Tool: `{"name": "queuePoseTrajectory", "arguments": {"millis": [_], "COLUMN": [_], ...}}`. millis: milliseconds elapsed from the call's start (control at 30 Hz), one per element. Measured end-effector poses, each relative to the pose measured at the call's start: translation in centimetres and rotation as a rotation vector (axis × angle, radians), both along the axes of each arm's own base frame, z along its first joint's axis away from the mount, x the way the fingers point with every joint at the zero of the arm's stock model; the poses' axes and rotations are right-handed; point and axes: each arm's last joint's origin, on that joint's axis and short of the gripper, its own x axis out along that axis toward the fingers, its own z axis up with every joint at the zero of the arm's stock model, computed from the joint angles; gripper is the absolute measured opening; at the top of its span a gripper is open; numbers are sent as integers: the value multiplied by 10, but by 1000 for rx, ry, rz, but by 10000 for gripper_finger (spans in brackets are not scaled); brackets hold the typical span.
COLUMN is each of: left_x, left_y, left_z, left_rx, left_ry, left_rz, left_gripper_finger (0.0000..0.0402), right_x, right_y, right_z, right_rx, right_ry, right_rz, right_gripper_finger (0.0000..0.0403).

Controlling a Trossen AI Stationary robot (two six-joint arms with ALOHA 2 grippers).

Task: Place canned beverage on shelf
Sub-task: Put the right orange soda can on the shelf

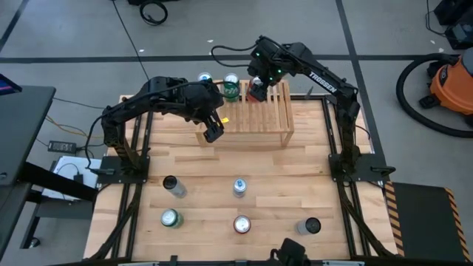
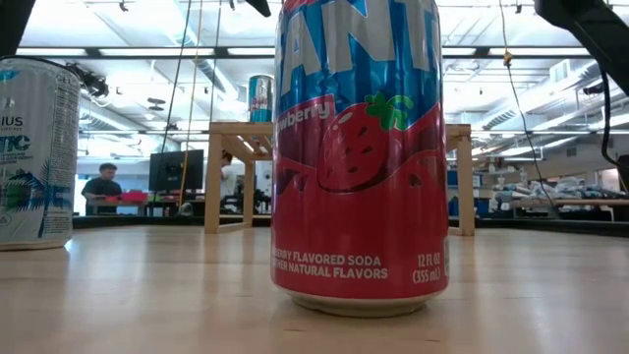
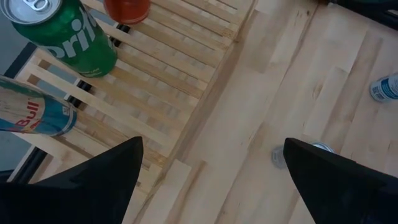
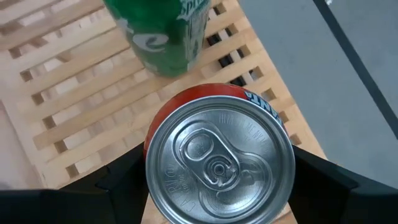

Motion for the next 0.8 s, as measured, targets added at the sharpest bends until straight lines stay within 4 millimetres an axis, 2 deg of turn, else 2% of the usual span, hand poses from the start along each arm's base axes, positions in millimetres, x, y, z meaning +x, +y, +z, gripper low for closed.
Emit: {"name": "queuePoseTrajectory", "arguments": {"millis": [167, 400, 800], "left_x": [0, 0, 0], "left_y": [0, 0, 0], "left_z": [0, 0, 0], "left_rx": [0, 1, 7], "left_ry": [0, 0, 4], "left_rz": [0, 0, -10], "left_gripper_finger": [389, 389, 389], "right_x": [0, 6, 4], "right_y": [-1, -5, -5], "right_z": [-4, -13, -11], "right_rx": [14, 26, 23], "right_ry": [27, 50, 49], "right_rz": [25, 32, 29], "right_gripper_finger": [311, 362, 365]}}
